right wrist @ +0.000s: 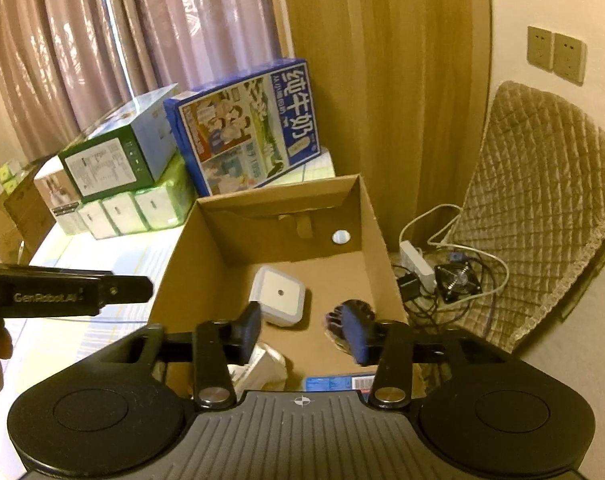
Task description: Organize objects
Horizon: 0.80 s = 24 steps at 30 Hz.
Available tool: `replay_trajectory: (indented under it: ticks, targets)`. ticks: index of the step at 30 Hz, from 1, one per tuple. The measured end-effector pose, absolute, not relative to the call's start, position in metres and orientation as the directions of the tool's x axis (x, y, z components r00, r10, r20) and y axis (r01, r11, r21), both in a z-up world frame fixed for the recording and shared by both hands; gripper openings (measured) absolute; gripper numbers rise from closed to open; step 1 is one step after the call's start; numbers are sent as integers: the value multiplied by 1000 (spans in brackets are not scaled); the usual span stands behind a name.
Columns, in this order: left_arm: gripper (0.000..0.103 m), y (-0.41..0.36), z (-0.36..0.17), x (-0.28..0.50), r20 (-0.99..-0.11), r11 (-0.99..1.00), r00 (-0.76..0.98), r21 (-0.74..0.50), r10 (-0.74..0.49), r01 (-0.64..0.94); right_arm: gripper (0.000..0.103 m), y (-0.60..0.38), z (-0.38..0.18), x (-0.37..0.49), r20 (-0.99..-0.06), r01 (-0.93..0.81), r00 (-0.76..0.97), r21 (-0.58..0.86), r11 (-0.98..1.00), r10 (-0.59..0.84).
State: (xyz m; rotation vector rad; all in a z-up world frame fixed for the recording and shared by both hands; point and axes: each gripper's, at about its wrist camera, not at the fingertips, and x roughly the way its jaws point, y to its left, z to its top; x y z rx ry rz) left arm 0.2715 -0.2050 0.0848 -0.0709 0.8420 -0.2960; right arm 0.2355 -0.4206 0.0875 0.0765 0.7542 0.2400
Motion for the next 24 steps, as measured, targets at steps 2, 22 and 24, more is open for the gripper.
replay_trajectory:
  ticks: [2,22,24]
  targets:
    - [56,-202,85,267,-721,959,634,-171,-279,227,47,-424,88,231,-673,-180,701,152,972,235]
    - [102,-177,107,135,-668,978,715,-114,-206,175,91,-427,107,123,-699,-174,684,119,977,207]
    - [102,-176,110,120,-672,975,707,-119,-218,187,92,-428,110,106,-695,-172,689,117,978,205]
